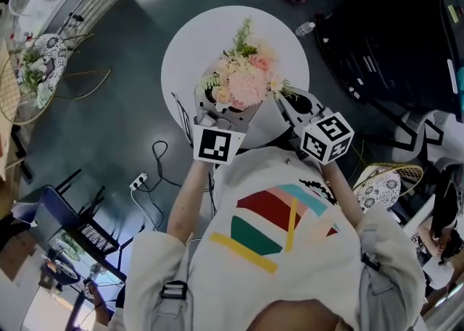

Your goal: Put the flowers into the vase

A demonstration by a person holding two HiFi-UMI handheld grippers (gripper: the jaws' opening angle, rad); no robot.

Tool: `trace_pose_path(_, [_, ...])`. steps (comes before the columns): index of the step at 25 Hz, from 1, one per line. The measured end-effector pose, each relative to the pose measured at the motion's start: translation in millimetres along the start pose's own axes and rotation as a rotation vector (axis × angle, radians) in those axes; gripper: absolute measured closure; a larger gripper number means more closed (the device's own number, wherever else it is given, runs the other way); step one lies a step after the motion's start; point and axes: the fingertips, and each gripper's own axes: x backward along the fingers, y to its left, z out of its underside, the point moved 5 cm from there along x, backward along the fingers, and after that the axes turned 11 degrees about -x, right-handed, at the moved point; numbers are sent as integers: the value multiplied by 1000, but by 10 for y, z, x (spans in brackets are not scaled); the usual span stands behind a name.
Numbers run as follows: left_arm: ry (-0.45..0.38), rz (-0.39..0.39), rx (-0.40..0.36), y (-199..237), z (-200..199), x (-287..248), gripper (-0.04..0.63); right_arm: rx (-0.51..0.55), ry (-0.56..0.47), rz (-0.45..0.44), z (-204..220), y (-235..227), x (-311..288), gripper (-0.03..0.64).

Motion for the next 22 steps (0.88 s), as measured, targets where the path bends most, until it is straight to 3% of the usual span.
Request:
trace_pose_path(8, [35,-17,18,46,90,89,67,0,15,-8,8,23,-87,603])
trace_pose_path(22, [163,47,18,-12,356,216,44,-8,24,-7,-15,3,-153,603])
